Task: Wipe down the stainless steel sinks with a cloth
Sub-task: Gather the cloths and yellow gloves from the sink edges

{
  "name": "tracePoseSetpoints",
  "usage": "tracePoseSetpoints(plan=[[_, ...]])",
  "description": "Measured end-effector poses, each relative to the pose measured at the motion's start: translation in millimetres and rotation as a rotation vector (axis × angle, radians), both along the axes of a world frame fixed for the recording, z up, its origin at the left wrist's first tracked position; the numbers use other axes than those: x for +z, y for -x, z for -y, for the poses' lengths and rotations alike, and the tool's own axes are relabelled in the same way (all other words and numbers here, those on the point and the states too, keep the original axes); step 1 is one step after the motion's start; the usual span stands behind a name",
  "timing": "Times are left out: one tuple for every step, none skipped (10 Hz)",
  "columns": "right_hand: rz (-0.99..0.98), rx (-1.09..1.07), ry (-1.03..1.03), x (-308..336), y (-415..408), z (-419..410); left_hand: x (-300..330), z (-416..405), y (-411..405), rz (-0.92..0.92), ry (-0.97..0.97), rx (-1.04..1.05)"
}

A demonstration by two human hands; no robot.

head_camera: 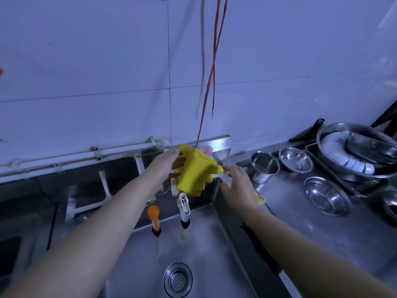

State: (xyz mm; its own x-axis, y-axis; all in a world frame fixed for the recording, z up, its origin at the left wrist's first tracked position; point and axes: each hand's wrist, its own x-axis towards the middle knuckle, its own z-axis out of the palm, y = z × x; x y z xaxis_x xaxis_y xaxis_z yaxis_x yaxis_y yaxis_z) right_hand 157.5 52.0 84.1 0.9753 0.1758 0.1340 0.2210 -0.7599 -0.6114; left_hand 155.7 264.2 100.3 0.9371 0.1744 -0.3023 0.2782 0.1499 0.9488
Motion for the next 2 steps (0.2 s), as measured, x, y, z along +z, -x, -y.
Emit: tracePoseSetpoints(plan=[[0.017,0.098,0.022,1.7,8.3,-1.4,6.6,-6.3,16.9,0.003,-0.105,0.038],[0.012,0.176,0.069,8.3,17.9,-5.3,15.0,-9.1,40.6,0.0,-0.217,0.061]])
